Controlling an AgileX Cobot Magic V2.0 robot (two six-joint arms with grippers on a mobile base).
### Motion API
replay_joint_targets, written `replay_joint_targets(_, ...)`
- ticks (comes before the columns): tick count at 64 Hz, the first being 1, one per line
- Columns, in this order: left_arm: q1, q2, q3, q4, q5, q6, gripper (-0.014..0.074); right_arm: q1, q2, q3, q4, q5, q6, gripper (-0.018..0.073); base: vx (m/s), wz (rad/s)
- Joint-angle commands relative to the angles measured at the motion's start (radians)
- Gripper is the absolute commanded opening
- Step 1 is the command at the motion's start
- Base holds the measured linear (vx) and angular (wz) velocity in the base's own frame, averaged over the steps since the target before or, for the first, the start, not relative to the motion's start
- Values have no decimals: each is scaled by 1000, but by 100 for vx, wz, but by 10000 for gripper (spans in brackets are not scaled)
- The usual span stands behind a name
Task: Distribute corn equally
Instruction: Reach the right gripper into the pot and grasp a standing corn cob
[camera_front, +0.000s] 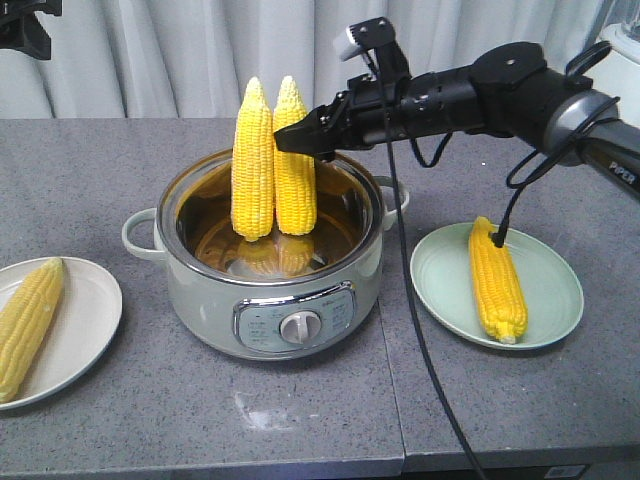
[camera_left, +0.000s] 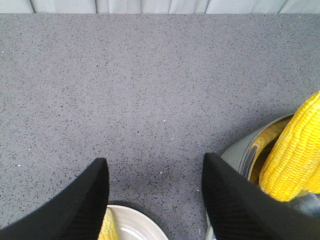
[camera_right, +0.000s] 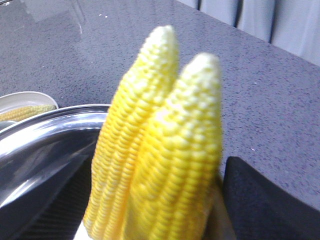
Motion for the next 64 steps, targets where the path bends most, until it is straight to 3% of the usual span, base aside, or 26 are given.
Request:
replay_joint_targets(1,-7,-38,-30,-7,-57,-1,409,13,-55,-28,45,-55,-22,537,0,0)
replay_joint_targets(41,-7,-38,-30,-7,-57,-1,409,20,-27,-31,47,-117,-14,535,0,0)
replay_joint_targets(51,-7,-38,-30,-7,-57,-1,409,20,-27,-31,47,-131,-15,488,0,0)
replay_joint_targets(64,-7,-38,-30,-7,-57,-1,409,20,-27,-31,51,-142,-16,362,0,0)
